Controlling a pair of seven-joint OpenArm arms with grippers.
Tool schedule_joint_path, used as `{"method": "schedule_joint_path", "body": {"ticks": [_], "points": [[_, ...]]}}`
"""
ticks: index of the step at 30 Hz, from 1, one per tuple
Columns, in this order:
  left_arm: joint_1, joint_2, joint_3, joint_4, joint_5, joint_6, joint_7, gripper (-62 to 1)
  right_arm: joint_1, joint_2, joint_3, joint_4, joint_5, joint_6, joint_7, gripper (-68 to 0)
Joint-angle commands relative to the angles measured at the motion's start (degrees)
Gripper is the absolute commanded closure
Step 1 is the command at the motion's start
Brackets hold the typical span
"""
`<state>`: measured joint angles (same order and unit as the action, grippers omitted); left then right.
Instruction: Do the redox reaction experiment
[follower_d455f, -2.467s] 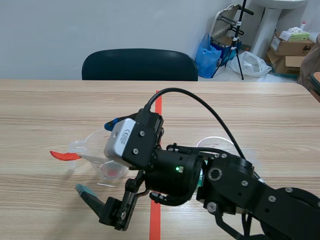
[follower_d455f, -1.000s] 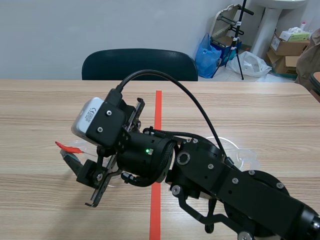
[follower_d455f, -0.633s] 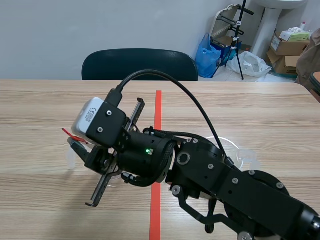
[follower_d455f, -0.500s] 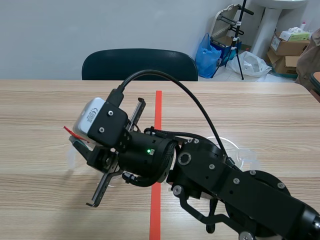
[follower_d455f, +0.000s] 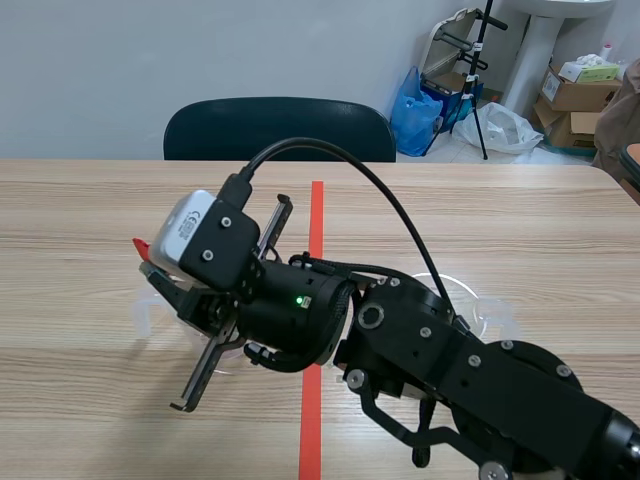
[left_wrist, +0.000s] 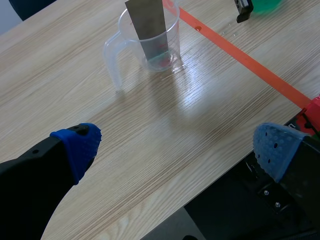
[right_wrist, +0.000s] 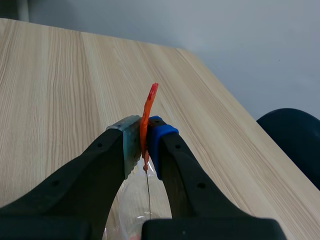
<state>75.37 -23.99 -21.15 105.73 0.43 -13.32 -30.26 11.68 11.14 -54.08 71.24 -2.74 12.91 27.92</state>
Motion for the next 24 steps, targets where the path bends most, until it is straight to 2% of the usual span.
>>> {"method": "schedule_joint_path", "body": {"ticks": [1, 3, 7, 18, 24], "points": [[0.1, 0.1, -0.1, 0.7, -0.6, 0.1, -0.8, -62.3, 0.9, 0.0, 1.8, 0.3, 1.8, 0.0, -0.2, -1.3], [0.1, 0.1, -0.1, 0.7, -0.6, 0.1, -0.8, -62.3, 0.9, 0.0, 3.0, 0.4, 3.5, 0.8, -0.8, -1.3], [0.1, 0.1, -0.1, 0.7, -0.6, 0.1, -0.8, -62.3, 0.9, 0.0, 5.0, 1.3, 3.7, 3.7, -1.9, -1.3], [0.1, 0.1, -0.1, 0.7, -0.6, 0.1, -0.8, -62.3, 0.9, 0.0, 6.2, 8.8, 3.8, 3.6, -10.6, -1.3], [0.1, 0.1, -0.1, 0.7, -0.6, 0.1, -0.8, -62.3, 0.9, 0.0, 8.6, 12.4, 6.3, 3.6, -15.3, -1.3]]}}
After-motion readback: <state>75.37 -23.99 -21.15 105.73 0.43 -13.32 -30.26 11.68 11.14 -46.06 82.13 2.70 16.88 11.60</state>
